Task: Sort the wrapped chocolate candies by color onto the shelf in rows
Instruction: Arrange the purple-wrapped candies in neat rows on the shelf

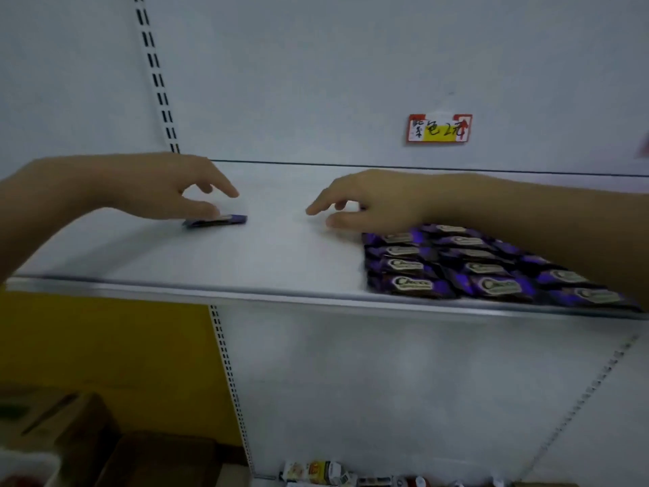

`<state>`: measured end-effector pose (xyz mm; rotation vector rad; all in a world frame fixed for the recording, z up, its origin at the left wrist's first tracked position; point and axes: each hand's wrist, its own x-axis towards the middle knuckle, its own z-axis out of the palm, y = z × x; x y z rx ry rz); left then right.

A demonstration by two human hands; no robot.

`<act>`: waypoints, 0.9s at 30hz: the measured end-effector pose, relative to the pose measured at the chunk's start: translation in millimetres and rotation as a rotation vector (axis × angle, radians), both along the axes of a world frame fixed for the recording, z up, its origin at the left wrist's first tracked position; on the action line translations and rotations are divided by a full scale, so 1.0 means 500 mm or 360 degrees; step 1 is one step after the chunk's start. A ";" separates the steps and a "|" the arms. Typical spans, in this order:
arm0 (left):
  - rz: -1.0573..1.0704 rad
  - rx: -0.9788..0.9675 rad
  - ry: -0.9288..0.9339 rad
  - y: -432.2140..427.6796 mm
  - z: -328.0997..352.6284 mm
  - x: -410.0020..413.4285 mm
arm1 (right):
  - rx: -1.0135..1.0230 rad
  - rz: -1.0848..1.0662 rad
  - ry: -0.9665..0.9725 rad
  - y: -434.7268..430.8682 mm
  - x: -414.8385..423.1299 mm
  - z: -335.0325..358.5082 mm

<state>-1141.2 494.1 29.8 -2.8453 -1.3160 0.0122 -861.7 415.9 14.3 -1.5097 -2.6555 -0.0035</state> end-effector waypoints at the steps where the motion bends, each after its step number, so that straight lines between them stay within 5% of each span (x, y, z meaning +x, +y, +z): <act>1: 0.0090 -0.0075 0.0067 0.008 -0.002 -0.021 | -0.0033 0.0012 -0.0018 0.020 -0.026 -0.001; 4: 0.0155 -0.0165 0.0153 0.035 -0.018 -0.050 | -0.0094 0.0032 -0.0072 0.067 -0.100 -0.005; 9: -0.0032 -0.0144 -0.0103 0.079 -0.032 -0.051 | -0.0130 -0.0149 0.0097 0.126 -0.189 -0.021; 14: -0.0199 -0.0007 -0.0247 0.090 -0.035 -0.033 | -0.0314 -0.0324 0.0643 0.146 -0.212 -0.020; 18: -0.0250 0.0038 -0.0390 0.091 -0.019 0.009 | -0.0623 -0.0465 0.1074 0.129 -0.177 0.007; 27: -0.0595 -0.0074 -0.0843 0.032 0.019 0.228 | -0.0548 -0.0710 0.1492 0.013 0.036 0.059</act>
